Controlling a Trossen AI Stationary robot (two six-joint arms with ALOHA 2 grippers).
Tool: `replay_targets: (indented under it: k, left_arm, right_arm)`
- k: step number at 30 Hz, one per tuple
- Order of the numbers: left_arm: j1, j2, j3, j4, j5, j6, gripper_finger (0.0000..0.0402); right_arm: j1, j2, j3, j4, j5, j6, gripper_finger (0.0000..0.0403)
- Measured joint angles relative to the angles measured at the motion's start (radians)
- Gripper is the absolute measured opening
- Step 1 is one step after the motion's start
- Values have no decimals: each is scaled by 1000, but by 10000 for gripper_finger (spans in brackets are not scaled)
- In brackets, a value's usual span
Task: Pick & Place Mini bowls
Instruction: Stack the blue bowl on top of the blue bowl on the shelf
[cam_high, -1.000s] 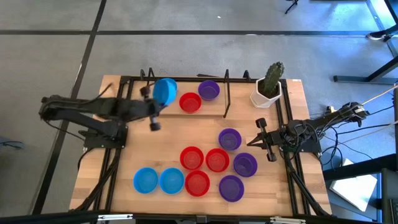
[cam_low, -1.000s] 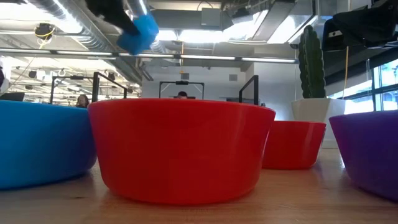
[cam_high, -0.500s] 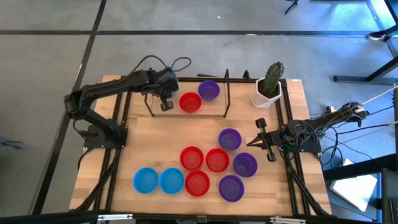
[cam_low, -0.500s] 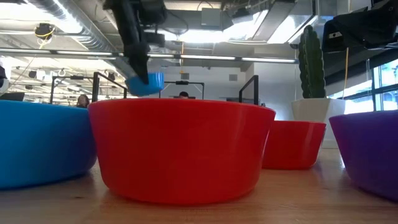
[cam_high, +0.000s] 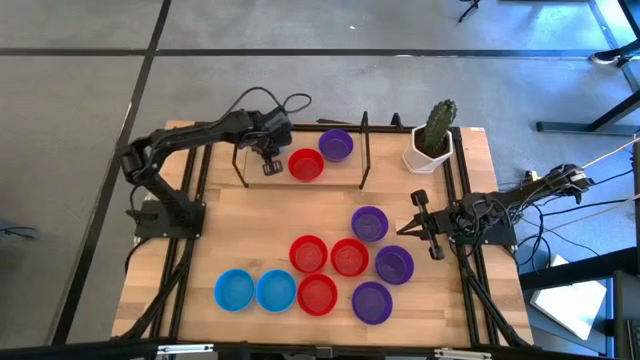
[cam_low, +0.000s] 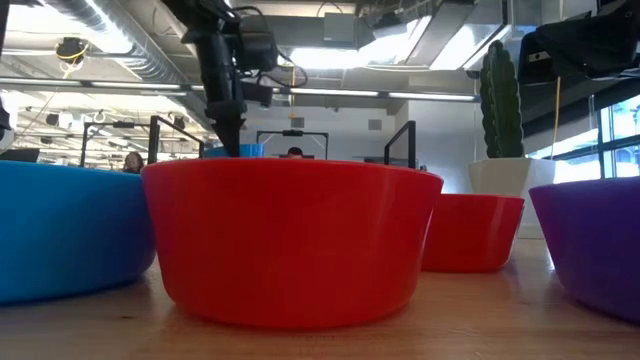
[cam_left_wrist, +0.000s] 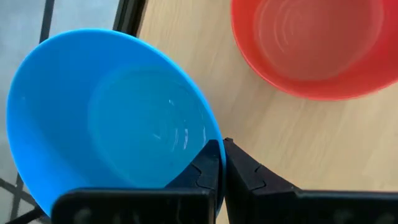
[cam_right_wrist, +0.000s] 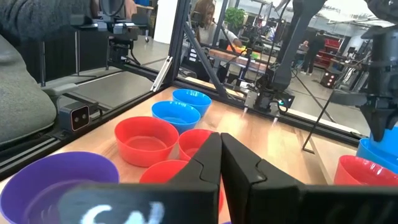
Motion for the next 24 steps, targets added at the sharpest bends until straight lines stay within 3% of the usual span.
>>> replay_targets:
  k: [24]
  left_arm:
    - [2,43,0,-47,-49,45,3]
  right_arm:
    - [0,0,0,-1,0,2,10]
